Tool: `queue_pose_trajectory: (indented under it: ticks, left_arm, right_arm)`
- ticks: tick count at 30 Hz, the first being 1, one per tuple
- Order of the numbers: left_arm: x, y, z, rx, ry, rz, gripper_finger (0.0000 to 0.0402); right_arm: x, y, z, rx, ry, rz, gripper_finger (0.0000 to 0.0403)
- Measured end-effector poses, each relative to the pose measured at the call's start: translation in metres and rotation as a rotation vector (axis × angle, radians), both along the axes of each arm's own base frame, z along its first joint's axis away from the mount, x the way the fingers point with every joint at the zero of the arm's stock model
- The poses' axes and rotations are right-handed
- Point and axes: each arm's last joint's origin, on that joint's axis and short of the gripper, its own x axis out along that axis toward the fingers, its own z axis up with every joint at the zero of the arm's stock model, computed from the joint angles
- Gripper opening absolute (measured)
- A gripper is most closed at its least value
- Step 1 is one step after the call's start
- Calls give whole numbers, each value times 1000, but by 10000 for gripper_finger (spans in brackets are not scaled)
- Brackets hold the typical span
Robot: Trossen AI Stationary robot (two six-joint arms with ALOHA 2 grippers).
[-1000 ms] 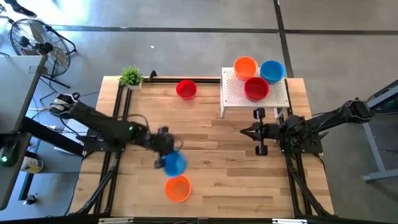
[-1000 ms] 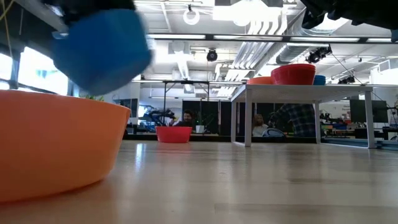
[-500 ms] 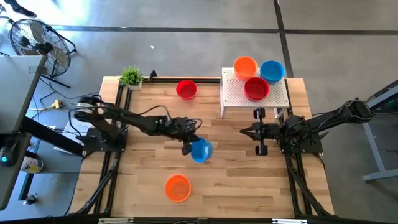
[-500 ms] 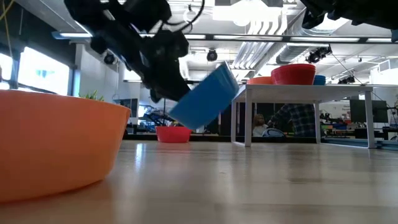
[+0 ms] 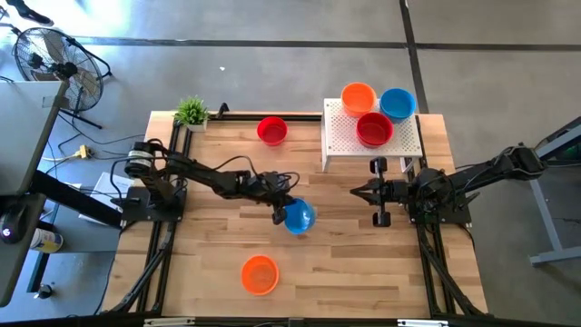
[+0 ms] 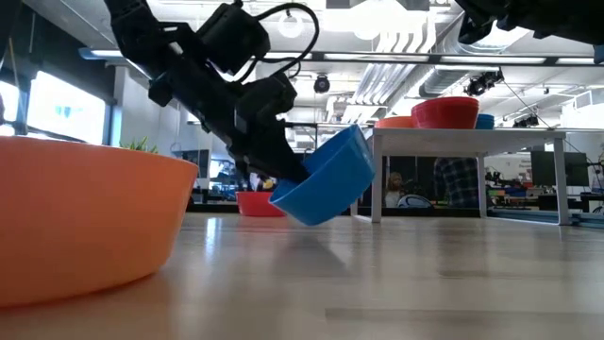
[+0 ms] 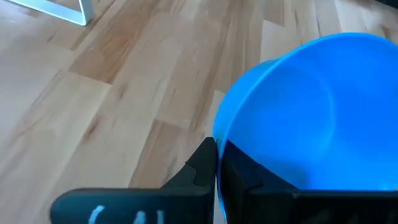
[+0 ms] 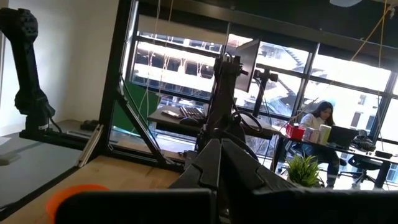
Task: Pick & Place Mini bowls
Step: Stack the blue bowl on top of the blue bowl on the shelf
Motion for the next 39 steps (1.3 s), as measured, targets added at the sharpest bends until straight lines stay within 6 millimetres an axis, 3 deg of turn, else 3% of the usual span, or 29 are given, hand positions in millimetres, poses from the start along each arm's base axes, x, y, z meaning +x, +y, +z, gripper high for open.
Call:
queue_pose_trajectory:
  ticks: [8,18,22,26,28,31,39]
  left_arm:
    - [0,1,0,51,0,-12,7]
    - [0,24,-3,45,10,-17,103]
    - [-4,25,6,119,4,-71,89]
    - [-8,21,26,199,-63,-157,30]
    - [-16,19,29,199,-76,-218,8]
    - [-25,18,36,241,-187,-207,10]
    - [-91,15,26,315,-394,-147,4]
  right_arm:
    - [0,0,0,3,1,-11,0]
    - [0,-1,-1,10,7,-47,0]
    - [0,-1,0,11,6,-46,0]
    - [0,-1,2,29,-18,-34,0]
    - [-1,-1,3,46,-28,-33,0]
    - [1,-2,8,75,-13,-53,0]
    - [26,9,28,53,205,-208,0]
